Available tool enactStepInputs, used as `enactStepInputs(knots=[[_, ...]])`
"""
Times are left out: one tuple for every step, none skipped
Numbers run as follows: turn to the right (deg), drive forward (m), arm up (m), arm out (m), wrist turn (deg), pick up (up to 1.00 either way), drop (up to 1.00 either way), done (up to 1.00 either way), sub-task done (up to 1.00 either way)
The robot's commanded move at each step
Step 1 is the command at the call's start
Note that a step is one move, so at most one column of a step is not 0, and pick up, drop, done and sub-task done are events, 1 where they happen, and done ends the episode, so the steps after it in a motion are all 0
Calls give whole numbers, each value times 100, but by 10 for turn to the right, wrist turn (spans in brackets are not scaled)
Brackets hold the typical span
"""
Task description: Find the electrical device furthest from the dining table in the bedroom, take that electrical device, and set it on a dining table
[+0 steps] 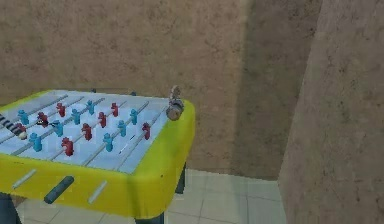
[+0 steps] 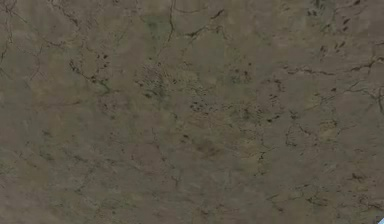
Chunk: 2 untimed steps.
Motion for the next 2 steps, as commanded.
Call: enactStepInputs(knots=[[0,45,0,0,0,0,0,0,0],[-450,0,0,0,0,0,0,0,0]])
